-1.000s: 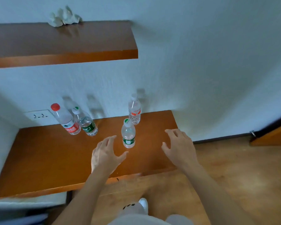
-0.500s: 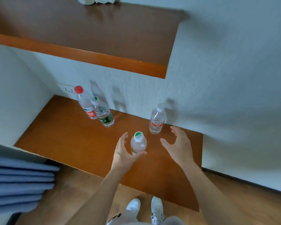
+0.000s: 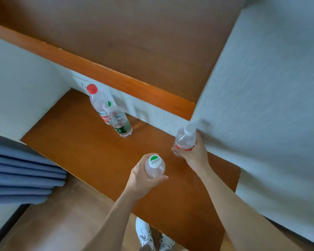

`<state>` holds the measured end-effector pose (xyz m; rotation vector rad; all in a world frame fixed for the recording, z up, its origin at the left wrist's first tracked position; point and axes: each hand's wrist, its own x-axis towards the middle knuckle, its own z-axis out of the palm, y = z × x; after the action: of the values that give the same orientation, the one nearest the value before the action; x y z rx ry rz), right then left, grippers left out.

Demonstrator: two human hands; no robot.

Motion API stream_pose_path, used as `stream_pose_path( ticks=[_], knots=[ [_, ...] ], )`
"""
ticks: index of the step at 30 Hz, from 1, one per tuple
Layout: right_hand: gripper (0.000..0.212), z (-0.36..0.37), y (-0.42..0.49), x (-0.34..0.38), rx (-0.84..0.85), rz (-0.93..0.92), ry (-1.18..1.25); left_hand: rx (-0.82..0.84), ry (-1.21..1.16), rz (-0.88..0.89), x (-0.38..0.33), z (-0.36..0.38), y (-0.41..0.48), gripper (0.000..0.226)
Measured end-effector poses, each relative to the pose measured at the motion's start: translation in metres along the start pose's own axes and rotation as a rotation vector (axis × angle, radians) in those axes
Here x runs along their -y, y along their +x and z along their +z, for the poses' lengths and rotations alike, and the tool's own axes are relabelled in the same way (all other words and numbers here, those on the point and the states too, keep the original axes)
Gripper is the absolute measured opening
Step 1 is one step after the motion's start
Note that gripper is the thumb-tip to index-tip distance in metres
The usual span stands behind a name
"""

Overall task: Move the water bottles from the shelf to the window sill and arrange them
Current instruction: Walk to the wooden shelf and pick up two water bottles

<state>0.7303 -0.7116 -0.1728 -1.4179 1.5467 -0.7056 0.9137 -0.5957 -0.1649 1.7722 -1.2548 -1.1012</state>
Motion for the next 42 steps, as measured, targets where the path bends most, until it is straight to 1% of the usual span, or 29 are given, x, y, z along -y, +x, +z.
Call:
stream_pose_path(
  ticks=[3,5,7,9,13,16,20,24,28,31,35,39,42],
  knots=[
    [0.081,0.008,0.009,-0.009,0.028,-0.005,-0.020,-0.017,0.002,-0.022,-0.003,0.000,0.001,0.069],
    [0.077,0.010,0.008,-0.007,0.019,-0.023,-0.039,-0.041,-0.004,-0.035,-0.004,0.001,0.000,0.069],
    [0.069,0.010,0.002,-0.004,-0.017,-0.062,-0.044,-0.067,0.000,-0.051,-0.007,0.000,-0.003,0.071],
    [0.067,0.007,-0.005,0.000,-0.056,-0.107,-0.036,-0.082,0.000,-0.054,-0.011,-0.002,-0.006,0.072],
    [0.066,-0.004,-0.020,0.016,-0.104,-0.159,0.011,-0.099,-0.006,-0.029,-0.026,-0.011,-0.012,0.072],
    [0.071,-0.012,-0.035,0.032,-0.141,-0.182,0.054,-0.134,-0.028,-0.005,-0.044,-0.018,-0.018,0.066],
    [0.074,-0.024,-0.059,0.051,-0.232,-0.195,0.105,-0.156,-0.104,0.080,-0.069,-0.028,-0.026,0.061],
    [0.072,-0.035,-0.084,0.072,-0.260,-0.219,0.168,-0.198,-0.131,0.152,-0.090,-0.040,-0.036,0.056],
    [0.070,-0.040,-0.102,0.091,-0.251,-0.287,0.163,-0.252,-0.163,0.178,-0.097,-0.054,-0.048,0.075],
    [0.068,-0.038,-0.109,0.104,-0.235,-0.309,0.178,-0.306,-0.188,0.189,-0.102,-0.067,-0.061,0.073],
    [0.069,-0.023,-0.122,0.113,-0.162,-0.348,0.206,-0.429,-0.220,0.178,-0.103,-0.081,-0.084,0.067],
    [0.069,0.001,-0.136,0.121,-0.032,-0.387,0.231,-0.550,-0.224,0.126,-0.095,-0.099,-0.114,0.059],
    [0.072,0.026,-0.148,0.132,0.084,-0.441,0.229,-0.661,-0.227,0.072,-0.081,-0.117,-0.143,0.067]
  ],
)
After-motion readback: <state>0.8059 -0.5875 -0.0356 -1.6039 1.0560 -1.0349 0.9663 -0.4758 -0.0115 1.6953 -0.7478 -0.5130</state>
